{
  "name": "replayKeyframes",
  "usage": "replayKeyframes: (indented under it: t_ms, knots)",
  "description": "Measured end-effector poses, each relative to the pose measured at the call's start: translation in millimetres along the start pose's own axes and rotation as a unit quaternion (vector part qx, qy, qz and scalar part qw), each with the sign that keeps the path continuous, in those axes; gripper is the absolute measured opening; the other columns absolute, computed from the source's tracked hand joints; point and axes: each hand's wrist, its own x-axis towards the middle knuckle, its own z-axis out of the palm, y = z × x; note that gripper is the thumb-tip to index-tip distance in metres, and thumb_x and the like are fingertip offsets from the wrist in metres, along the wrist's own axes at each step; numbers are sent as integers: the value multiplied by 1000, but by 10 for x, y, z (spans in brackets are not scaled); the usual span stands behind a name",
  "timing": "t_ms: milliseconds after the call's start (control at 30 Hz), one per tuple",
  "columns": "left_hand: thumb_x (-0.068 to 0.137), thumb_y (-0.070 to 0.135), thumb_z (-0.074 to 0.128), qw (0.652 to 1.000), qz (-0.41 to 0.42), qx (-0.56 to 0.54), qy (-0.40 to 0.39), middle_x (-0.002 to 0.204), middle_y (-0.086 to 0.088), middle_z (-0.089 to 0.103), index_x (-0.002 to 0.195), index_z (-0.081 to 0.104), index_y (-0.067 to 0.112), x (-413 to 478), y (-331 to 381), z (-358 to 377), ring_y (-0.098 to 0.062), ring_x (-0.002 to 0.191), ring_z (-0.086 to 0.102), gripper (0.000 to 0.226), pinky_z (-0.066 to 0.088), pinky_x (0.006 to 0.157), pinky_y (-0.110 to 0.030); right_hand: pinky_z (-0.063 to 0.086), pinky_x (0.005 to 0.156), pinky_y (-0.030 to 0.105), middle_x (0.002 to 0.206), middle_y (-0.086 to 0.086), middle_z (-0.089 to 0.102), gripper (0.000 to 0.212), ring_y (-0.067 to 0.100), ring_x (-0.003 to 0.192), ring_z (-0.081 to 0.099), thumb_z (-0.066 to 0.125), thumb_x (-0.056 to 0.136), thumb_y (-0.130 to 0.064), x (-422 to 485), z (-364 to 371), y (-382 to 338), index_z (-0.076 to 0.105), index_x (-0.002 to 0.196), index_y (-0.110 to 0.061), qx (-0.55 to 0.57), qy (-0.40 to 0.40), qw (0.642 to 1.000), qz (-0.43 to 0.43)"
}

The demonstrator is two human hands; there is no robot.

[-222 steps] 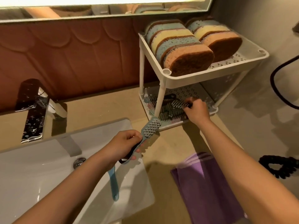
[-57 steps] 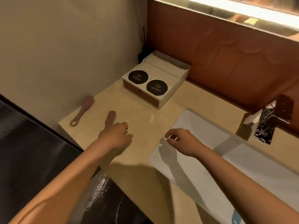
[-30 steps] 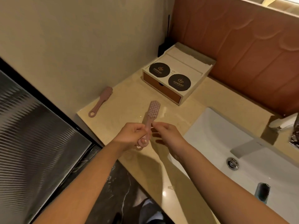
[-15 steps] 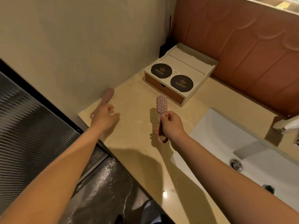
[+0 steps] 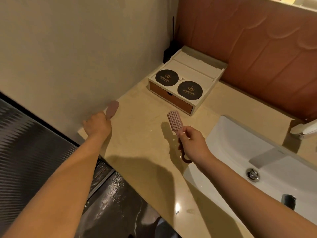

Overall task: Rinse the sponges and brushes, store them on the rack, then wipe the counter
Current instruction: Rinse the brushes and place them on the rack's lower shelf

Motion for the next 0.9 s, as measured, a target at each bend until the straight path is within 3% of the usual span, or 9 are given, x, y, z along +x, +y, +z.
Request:
replayKeyframes:
  t_ms: [133,233,267,367,467,600,733,800,900]
  knots:
    - [93,20,49,977,-14,-201,-77,111,-16,64,107,64,11,-253,205,-149,-36,104,58,22,46,82,-37,45,53,28,73,7,57,24,17,55,53,37,99,-16,-138,-57,112,59,96,-8,20,2,1000,8]
    - [95,6,45,877,-24,-435,-202,89,-19,61,85,63,5,-692,468,-310,-29,72,60,20,51,57,-25,50,61,34,69,9,59,23,24,61,59,37,99,-14,-311,-165,231,58,92,-9,57,1,998,24]
    - [96,2,43,842,-20,-479,-248,87,-19,60,87,62,1,-877,592,-379,-25,68,57,21,49,52,-23,51,62,33,70,10,59,23,24,60,59,37,99,-13,-393,-241,273,57,90,-10,74,7,997,29]
    - [96,3,43,794,2,-503,-342,90,-15,64,103,62,0,-1240,790,-443,-22,78,60,20,51,64,-28,48,59,28,63,8,55,25,22,56,54,36,98,-7,-544,-379,355,53,80,-9,107,19,993,50]
    - [97,7,44,751,21,-522,-404,88,-11,65,102,63,6,-1558,1064,-372,-18,75,62,19,50,70,-32,41,61,32,56,2,49,22,22,55,47,36,96,-6,-741,-647,560,54,87,1,136,55,987,64]
    - [97,7,43,729,49,-516,-446,83,-6,66,102,61,8,-1966,1394,-290,-8,64,64,19,53,56,-21,40,62,35,55,2,48,18,18,51,45,41,98,-14,-1000,-972,812,59,96,-10,184,102,975,76]
    - [96,5,44,714,78,-504,-480,86,-8,68,112,56,9,-2379,1700,-239,-10,67,66,20,53,54,-22,40,53,28,63,5,49,28,16,50,44,43,97,-13,-1273,-1345,1124,48,124,-20,219,171,955,106]
    - [95,4,48,706,95,-488,-504,90,-11,70,113,55,9,-2620,1888,-223,-15,72,68,20,55,58,-26,40,51,28,70,7,53,38,16,53,46,45,96,-11,-1465,-1578,1292,44,134,-19,224,200,946,118]
    - [92,5,53,693,131,-451,-547,96,-14,72,110,56,7,-2945,2142,-208,-21,81,69,19,56,76,-37,45,55,28,82,9,57,41,17,60,51,48,95,-12,-1730,-1859,1474,42,135,-23,229,232,937,126]
